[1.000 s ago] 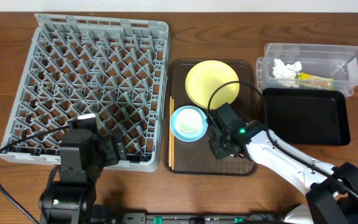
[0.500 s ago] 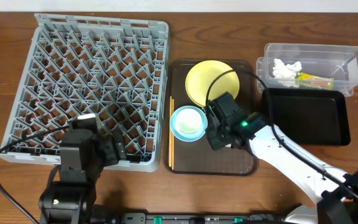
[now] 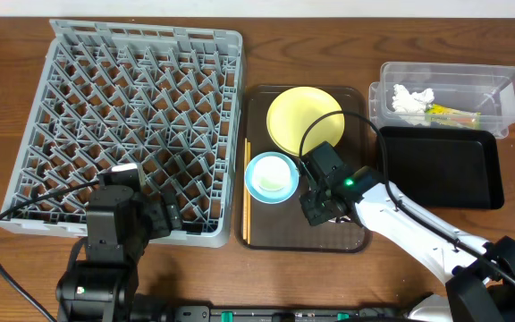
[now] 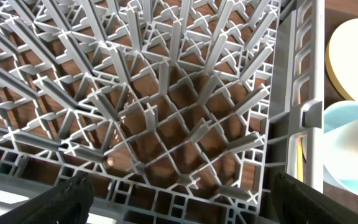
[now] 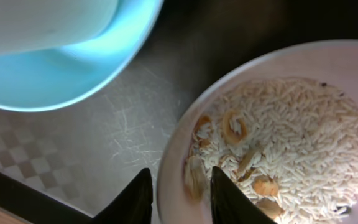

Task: Sort waste into correct bins and load items into the dishwasher
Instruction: 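Grasp rim of pink rice plate with right gripper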

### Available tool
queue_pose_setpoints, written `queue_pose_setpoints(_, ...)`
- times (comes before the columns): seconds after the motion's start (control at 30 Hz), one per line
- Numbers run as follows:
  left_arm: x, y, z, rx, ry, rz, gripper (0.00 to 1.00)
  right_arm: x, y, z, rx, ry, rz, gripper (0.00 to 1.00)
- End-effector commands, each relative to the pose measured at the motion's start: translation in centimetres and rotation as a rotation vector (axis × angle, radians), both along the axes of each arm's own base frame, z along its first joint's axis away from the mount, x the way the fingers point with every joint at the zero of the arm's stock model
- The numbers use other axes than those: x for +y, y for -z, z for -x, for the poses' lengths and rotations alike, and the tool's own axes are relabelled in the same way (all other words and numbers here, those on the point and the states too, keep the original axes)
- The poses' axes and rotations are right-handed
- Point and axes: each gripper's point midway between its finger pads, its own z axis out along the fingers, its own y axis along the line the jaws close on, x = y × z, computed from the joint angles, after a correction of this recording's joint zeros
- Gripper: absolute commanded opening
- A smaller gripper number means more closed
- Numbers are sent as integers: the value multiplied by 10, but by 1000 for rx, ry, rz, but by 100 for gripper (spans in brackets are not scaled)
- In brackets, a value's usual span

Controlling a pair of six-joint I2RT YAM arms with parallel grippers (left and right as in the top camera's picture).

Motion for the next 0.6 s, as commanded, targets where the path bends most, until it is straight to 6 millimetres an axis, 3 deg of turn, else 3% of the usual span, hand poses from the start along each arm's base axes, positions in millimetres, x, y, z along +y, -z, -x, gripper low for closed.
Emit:
queue_pose_setpoints(0.0, 2, -10, -2, -22, 2, -12, 91, 1, 3, 1, 4, 1, -3, 31)
queue_pose_setpoints(0.37, 2, -10, -2, -22, 2, -12, 91, 6, 1, -4, -13, -1, -26, 31)
queue_pose_setpoints(0.5, 2, -10, -2, -22, 2, -12, 91, 6, 1, -5, -20, 1, -26, 16)
queue_pose_setpoints(0.53, 2, -10, -2, -22, 2, -12, 91, 6, 1, -5, -19, 5, -26, 19)
queue_pose_setpoints(0.57, 2, -10, -2, -22, 2, -12, 91, 7, 1, -6, -19, 12, -28, 28)
